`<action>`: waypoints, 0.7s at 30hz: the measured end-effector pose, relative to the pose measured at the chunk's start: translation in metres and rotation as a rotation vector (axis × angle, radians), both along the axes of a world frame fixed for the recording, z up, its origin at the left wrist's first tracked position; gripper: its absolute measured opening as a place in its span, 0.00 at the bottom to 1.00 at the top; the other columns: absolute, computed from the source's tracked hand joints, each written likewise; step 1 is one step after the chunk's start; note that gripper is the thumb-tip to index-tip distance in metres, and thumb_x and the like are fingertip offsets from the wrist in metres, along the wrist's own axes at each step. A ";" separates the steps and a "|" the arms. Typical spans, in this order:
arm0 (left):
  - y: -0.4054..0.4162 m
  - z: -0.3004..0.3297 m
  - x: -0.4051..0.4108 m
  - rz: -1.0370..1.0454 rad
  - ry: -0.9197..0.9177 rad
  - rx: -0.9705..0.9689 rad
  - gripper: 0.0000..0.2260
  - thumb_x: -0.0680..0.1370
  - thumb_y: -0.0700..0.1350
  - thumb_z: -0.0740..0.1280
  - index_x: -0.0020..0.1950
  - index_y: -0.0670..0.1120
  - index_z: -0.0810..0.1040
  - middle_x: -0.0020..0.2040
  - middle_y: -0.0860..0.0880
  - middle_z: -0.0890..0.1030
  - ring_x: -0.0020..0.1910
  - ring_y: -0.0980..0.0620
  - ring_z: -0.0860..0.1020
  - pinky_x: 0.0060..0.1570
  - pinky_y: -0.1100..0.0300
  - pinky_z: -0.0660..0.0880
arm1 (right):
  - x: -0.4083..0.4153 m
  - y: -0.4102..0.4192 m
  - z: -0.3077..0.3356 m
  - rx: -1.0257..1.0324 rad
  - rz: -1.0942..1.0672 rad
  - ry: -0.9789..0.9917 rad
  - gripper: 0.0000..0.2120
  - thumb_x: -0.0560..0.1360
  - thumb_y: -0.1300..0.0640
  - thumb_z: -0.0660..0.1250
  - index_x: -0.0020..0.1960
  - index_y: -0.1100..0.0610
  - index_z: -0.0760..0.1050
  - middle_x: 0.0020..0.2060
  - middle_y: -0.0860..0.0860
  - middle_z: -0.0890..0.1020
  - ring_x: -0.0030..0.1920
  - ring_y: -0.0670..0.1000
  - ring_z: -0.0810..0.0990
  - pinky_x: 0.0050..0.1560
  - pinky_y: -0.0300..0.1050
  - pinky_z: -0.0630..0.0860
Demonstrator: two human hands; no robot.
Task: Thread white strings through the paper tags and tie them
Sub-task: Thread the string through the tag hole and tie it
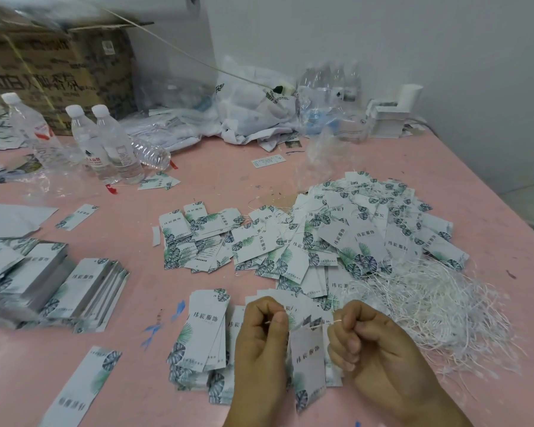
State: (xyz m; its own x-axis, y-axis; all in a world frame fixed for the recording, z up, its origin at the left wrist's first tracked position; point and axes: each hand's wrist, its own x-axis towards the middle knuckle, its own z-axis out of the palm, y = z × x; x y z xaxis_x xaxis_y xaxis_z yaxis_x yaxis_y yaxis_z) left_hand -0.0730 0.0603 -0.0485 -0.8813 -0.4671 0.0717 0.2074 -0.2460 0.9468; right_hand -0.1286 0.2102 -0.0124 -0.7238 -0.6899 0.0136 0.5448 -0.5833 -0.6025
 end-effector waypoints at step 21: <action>-0.008 0.012 -0.005 -0.106 -0.118 0.715 0.04 0.74 0.48 0.65 0.40 0.49 0.75 0.29 0.45 0.76 0.21 0.53 0.73 0.19 0.65 0.70 | -0.015 0.015 0.000 0.176 -0.287 -0.094 0.09 0.65 0.63 0.71 0.45 0.61 0.84 0.33 0.56 0.78 0.29 0.48 0.75 0.29 0.39 0.75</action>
